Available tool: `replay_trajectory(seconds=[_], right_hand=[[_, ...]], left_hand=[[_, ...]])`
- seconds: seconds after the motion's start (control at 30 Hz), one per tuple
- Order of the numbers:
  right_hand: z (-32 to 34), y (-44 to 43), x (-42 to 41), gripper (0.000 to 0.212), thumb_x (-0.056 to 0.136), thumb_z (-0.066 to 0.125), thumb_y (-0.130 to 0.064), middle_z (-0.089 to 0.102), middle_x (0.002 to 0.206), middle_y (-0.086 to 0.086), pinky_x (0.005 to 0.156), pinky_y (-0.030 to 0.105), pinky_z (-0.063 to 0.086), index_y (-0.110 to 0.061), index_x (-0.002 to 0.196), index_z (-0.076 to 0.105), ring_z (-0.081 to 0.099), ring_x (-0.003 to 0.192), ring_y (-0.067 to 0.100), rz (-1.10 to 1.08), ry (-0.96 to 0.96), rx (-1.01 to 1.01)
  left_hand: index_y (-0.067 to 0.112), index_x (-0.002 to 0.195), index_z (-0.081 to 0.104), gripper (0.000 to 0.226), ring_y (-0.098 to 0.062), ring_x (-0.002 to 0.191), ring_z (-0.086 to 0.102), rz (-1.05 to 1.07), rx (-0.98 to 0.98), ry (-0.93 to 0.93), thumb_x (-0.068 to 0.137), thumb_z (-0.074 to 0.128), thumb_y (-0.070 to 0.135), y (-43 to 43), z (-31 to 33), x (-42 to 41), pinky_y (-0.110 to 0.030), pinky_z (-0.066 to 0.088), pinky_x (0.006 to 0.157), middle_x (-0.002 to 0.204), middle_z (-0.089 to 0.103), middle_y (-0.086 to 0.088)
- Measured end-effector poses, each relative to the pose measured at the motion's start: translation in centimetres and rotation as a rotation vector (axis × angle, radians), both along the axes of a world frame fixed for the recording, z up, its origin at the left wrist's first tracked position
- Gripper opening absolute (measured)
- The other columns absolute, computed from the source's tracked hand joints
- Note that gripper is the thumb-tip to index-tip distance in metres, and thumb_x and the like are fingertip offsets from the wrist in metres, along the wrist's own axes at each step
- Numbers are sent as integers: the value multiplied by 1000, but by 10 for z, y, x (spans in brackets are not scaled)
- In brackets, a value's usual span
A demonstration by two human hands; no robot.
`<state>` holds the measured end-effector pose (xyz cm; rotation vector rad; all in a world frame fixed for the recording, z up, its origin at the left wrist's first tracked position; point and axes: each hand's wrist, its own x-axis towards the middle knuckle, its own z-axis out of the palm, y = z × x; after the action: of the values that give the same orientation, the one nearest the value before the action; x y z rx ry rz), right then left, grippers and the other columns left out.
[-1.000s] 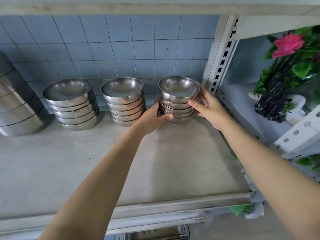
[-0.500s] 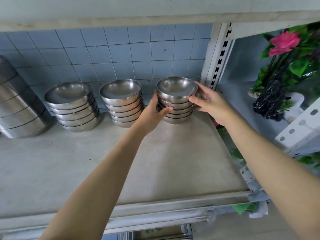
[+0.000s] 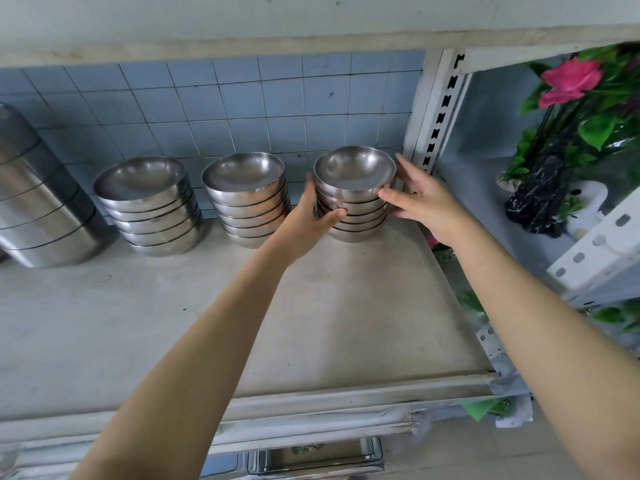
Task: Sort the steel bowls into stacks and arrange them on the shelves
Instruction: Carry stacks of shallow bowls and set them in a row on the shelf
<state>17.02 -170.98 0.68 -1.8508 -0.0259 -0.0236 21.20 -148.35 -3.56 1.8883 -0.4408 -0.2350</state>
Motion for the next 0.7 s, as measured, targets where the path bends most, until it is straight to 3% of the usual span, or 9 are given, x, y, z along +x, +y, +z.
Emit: replay_trajectory(seconds=[0.1, 0.17, 0.27, 0.33, 0.43, 0.53, 0.63, 0.7], right_hand=[[2, 5, -13, 88, 83, 80, -30, 38, 158, -8, 111, 33, 42, -30, 156, 30, 49, 133, 5, -102, -67, -89], [2, 13, -30, 77, 83, 79, -35, 43, 153, -10, 113, 36, 40, -33, 150, 41, 44, 136, 9, -178, -195, -281], [1, 41, -58, 55, 84, 75, -35, 54, 144, -2, 114, 40, 38, -22, 135, 59, 48, 133, 18, -194, -410, -547], [-2, 74, -76, 48, 82, 78, -31, 57, 140, 7, 111, 38, 36, -14, 126, 66, 51, 128, 27, -201, -522, -682], [-10, 138, -98, 44, 81, 76, -31, 59, 135, 16, 105, 44, 38, -7, 118, 69, 55, 121, 38, -269, -677, -761], [-13, 222, -123, 45, 82, 71, -33, 60, 132, 17, 102, 51, 43, -7, 119, 68, 57, 118, 40, -231, -713, -696], [-14, 318, -145, 45, 82, 77, -27, 62, 129, 15, 103, 45, 41, -7, 121, 67, 57, 118, 36, -105, -736, -616], [-15, 384, -155, 47, 80, 81, -24, 64, 128, 15, 102, 40, 39, -6, 122, 68, 58, 117, 35, -18, -746, -577]], left_hand=[[27, 155, 0, 114, -15, 139, 40, 141, 132, 26, 71, 67, 65, 9, 4, -17, -44, 34, 115, 152, 41, 2], [23, 153, 20, 97, -20, 137, 44, 170, 207, -46, 78, 70, 59, 24, 10, -42, -42, 37, 113, 148, 47, -4], [20, 139, 51, 52, -8, 122, 53, 193, 324, -248, 90, 67, 31, 64, 21, -88, -20, 40, 103, 133, 58, 5], [22, 133, 57, 43, 5, 108, 52, 250, 367, -319, 91, 67, 25, 103, 28, -119, -4, 36, 92, 124, 59, 13], [20, 132, 58, 42, -9, 112, 58, 350, 491, -384, 91, 66, 24, 178, 29, -156, -12, 37, 95, 130, 61, 6], [20, 135, 56, 44, -20, 118, 58, 443, 609, -390, 92, 65, 26, 270, 34, -202, -23, 40, 98, 135, 58, 2], [25, 137, 53, 45, -19, 122, 55, 553, 673, -371, 93, 62, 30, 368, 42, -249, -31, 43, 102, 137, 56, 4], [26, 139, 51, 46, -21, 123, 54, 624, 712, -350, 94, 61, 31, 430, 50, -282, -29, 38, 105, 139, 54, 5]])
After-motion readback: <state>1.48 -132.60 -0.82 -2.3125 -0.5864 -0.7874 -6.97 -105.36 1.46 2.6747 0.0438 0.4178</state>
